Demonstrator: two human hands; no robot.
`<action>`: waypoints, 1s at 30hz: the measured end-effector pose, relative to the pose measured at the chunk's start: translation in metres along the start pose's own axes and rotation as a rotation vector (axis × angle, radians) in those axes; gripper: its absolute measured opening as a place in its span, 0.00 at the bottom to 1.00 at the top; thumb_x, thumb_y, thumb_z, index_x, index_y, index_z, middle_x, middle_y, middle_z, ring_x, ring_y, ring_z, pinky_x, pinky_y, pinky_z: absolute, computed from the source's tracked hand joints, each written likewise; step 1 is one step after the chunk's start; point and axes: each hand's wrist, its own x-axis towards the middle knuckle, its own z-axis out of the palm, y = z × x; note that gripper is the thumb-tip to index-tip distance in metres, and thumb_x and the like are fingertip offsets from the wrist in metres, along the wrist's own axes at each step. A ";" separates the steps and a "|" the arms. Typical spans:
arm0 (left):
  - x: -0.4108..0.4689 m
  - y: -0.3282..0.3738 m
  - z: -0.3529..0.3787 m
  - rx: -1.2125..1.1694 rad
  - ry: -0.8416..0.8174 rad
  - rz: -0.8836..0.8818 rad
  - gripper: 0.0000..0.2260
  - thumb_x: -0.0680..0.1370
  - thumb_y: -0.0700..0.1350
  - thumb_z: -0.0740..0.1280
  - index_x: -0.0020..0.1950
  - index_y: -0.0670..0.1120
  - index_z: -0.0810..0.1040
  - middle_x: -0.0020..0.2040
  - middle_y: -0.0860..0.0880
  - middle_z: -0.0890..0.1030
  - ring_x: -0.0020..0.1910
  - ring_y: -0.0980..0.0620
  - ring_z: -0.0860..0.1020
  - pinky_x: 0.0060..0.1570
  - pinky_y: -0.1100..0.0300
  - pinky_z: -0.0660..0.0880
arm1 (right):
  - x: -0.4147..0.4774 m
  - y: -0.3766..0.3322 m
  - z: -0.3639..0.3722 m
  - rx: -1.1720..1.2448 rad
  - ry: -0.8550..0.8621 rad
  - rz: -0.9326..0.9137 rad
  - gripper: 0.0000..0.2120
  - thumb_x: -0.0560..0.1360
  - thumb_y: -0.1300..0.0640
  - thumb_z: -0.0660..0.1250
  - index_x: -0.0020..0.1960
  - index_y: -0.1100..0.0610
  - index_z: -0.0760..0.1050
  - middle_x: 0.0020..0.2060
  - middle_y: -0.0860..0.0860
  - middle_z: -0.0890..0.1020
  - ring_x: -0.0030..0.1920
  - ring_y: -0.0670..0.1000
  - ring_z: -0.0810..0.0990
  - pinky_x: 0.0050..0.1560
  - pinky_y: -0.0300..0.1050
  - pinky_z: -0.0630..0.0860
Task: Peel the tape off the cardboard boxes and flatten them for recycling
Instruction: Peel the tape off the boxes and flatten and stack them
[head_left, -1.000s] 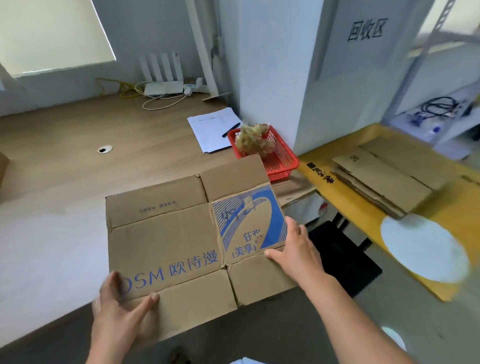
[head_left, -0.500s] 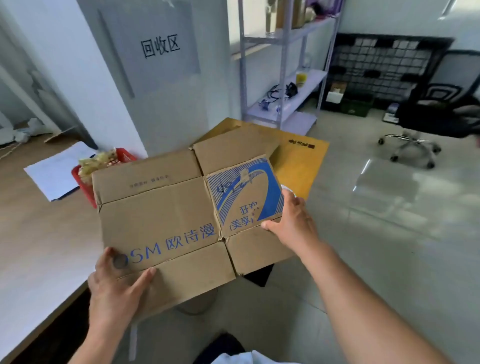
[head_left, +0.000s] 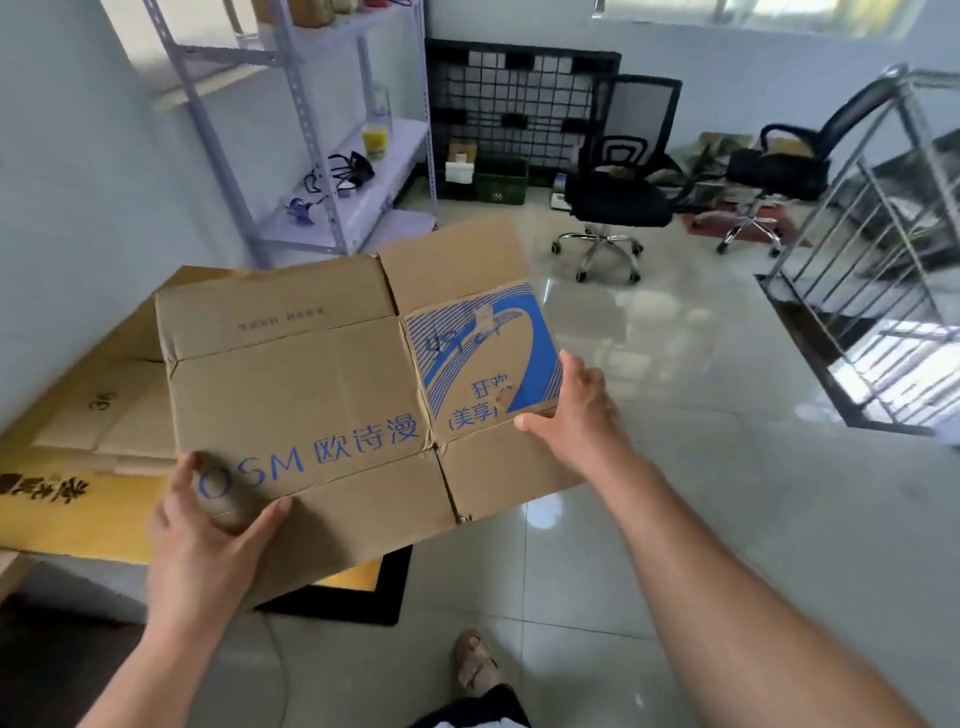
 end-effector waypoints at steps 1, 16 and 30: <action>0.011 0.006 0.011 -0.010 0.000 -0.010 0.42 0.68 0.50 0.78 0.75 0.50 0.59 0.69 0.38 0.66 0.68 0.38 0.66 0.66 0.40 0.66 | 0.019 0.000 -0.003 -0.008 -0.007 -0.004 0.44 0.70 0.48 0.74 0.76 0.56 0.51 0.65 0.57 0.66 0.65 0.59 0.69 0.61 0.49 0.68; 0.105 0.051 0.049 0.017 0.253 -0.320 0.42 0.69 0.48 0.77 0.77 0.49 0.58 0.71 0.38 0.64 0.69 0.37 0.66 0.66 0.40 0.65 | 0.229 -0.083 0.034 -0.050 -0.262 -0.296 0.46 0.71 0.46 0.73 0.77 0.55 0.48 0.70 0.56 0.63 0.70 0.56 0.65 0.65 0.49 0.65; 0.138 0.055 0.071 0.084 0.665 -0.800 0.42 0.69 0.51 0.77 0.76 0.52 0.57 0.67 0.39 0.65 0.62 0.38 0.71 0.59 0.43 0.69 | 0.363 -0.233 0.137 -0.133 -0.619 -0.784 0.44 0.69 0.44 0.73 0.75 0.53 0.52 0.67 0.57 0.66 0.65 0.58 0.70 0.63 0.57 0.70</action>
